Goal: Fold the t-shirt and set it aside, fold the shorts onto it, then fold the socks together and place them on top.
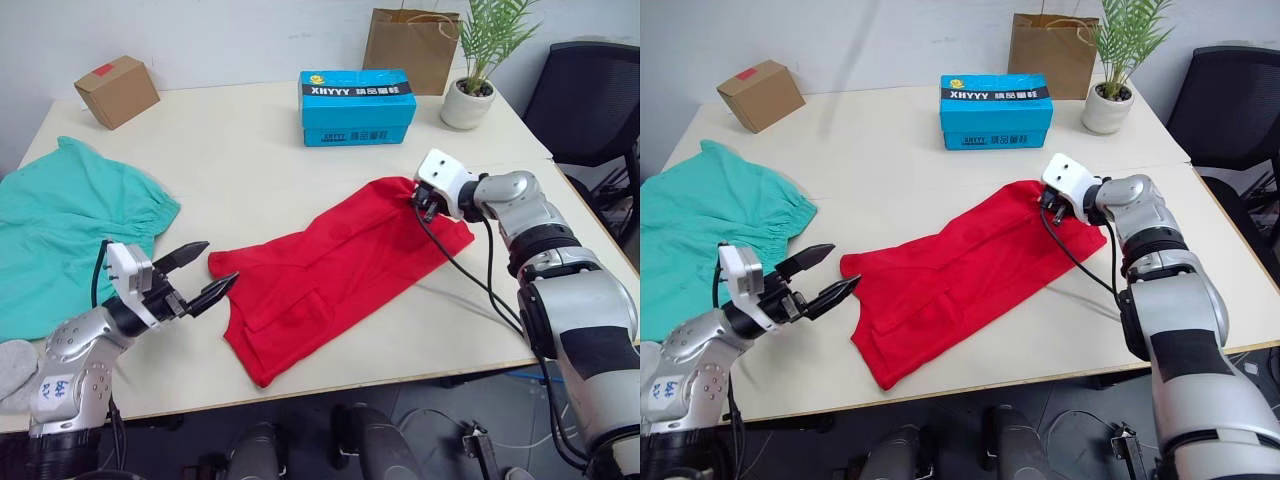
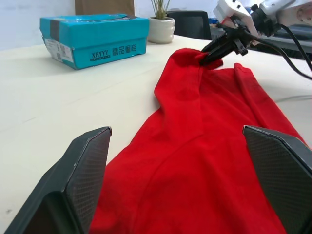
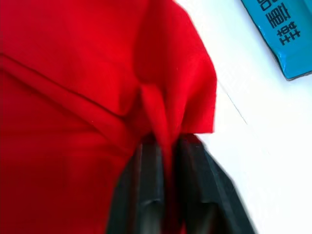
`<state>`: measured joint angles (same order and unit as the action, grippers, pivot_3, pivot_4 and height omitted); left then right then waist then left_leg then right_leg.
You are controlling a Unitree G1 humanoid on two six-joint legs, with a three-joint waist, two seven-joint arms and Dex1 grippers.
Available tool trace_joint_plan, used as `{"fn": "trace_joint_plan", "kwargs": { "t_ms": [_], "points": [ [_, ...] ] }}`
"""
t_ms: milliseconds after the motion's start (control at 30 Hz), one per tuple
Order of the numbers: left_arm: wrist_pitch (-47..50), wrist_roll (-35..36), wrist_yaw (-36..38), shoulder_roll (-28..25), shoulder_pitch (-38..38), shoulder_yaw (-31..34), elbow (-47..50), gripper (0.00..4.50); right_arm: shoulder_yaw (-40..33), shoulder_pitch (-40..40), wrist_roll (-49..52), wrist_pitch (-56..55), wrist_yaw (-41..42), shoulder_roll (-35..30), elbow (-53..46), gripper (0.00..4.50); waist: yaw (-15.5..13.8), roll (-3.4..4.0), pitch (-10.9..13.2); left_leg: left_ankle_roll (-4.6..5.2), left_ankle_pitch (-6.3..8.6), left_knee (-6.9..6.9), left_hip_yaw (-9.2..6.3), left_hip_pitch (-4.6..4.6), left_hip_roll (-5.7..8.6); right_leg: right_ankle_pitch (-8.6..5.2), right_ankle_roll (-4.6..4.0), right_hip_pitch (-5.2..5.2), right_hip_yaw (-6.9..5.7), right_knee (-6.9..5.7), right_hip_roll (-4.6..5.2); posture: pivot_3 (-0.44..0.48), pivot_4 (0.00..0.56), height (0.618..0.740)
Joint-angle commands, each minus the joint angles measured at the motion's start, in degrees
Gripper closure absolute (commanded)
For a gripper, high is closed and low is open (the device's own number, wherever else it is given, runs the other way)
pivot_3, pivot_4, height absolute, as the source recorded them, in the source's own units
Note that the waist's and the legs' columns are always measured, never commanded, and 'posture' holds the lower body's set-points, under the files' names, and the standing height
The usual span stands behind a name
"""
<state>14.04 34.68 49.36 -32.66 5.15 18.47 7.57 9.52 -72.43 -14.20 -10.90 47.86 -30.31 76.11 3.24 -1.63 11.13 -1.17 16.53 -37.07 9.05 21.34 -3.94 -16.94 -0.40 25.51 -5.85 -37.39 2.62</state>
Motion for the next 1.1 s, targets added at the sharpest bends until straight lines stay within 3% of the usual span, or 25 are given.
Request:
{"fn": "trace_joint_plan", "kwargs": {
  "t_ms": [33,200,267,367,433,500,633,767,900,1100],
  "points": [
    [2.0,1.2,1.5,-1.6,3.4,-0.7,-1.2,0.0,-3.7,0.1,3.2,-1.0,3.4,-3.4,-2.1,2.52,0.0,0.0,0.0,0.0,0.0,0.0,0.01,0.0,0.01,0.0,0.0,0.0,0.01,-0.01,0.0,0.0,0.15,0.74],
    [1.8,-2.0,4.4,-3.7,10.4,-3.7,-7.4,0.0,-9.6,2.0,9.4,-0.2,10.3,-8.0,-5.6,0.76,-0.1,0.0,0.0,-0.01,-0.01,0.02,0.02,-0.01,0.01,0.0,0.0,0.0,0.0,0.0,0.0,0.0,0.15,0.74],
    [-0.9,-6.0,5.9,-4.4,14.7,-6.8,-12.4,0.0,-12.3,4.2,12.9,5.0,14.4,-10.4,-9.9,0.09,-0.2,0.0,0.0,-0.02,-0.02,0.0,0.05,-0.02,0.02,0.0,0.0,0.0,0.0,-0.01,-0.01,0.0,0.15,0.74],
    [-3.7,-11.4,8.7,-4.3,22.7,-12.2,-21.7,0.0,-17.2,14.3,20.7,25.4,17.6,-13.9,-27.8,0.04,-0.7,0.0,0.0,-0.02,-0.03,0.0,0.03,-0.04,0.03,0.0,0.01,-0.03,-0.01,0.01,-0.03,0.0,0.15,0.74],
    [-4.8,-14.5,9.0,-3.4,28.7,-14.6,-29.1,0.0,-20.3,26.1,27.7,42.7,18.0,-15.9,-48.0,0.04,-1.6,0.0,0.0,-0.03,-0.03,0.02,0.01,-0.04,0.02,0.0,0.01,-0.03,-0.02,0.01,-0.02,0.0,0.15,0.74],
    [-6.8,-17.5,8.1,-2.3,34.3,-16.2,-36.7,0.0,-23.0,35.2,31.1,53.5,13.5,-15.7,-62.8,0.04,-1.8,0.0,0.0,-0.03,-0.03,0.0,0.0,-0.03,0.0,0.0,0.01,-0.03,-0.03,0.01,-0.04,0.0,0.15,0.74],
    [-9.7,-23.9,10.7,-0.2,44.1,-21.0,-51.9,0.0,-27.6,44.0,34.5,71.2,1.3,-10.9,-77.9,0.04,-1.1,-0.01,0.0,0.0,-0.03,-0.07,0.16,-0.08,0.03,0.02,0.05,0.0,0.04,-0.05,-0.02,0.0,0.15,0.74],
    [-13.2,-27.8,11.3,1.4,49.8,-22.8,-62.1,0.0,-29.3,45.4,35.4,81.4,-6.8,-7.5,-81.9,0.04,-1.0,-0.01,0.0,-0.05,-0.05,-0.01,0.16,-0.15,0.02,0.03,0.03,0.01,0.05,-0.12,-0.03,0.0,0.15,0.74],
    [-11.8,-31.1,14.1,1.2,53.3,-24.4,-68.9,0.0,-33.4,41.3,37.1,88.5,-13.9,-0.6,-79.2,0.04,-0.8,-0.01,0.0,-0.1,-0.09,-0.01,0.18,-0.1,0.01,-0.02,-0.04,0.09,0.04,-0.18,-0.06,0.0,0.15,0.74],
    [-6.6,-32.8,18.3,0.9,53.5,-24.6,-73.2,0.0,-33.1,38.5,38.3,89.3,-17.7,3.5,-76.2,0.04,-0.4,-0.12,-0.1,-0.1,-0.09,-0.02,0.19,-0.12,0.0,-0.05,-0.08,0.1,0.05,-0.24,-0.06,0.0,0.15,0.74]
  ]
}}
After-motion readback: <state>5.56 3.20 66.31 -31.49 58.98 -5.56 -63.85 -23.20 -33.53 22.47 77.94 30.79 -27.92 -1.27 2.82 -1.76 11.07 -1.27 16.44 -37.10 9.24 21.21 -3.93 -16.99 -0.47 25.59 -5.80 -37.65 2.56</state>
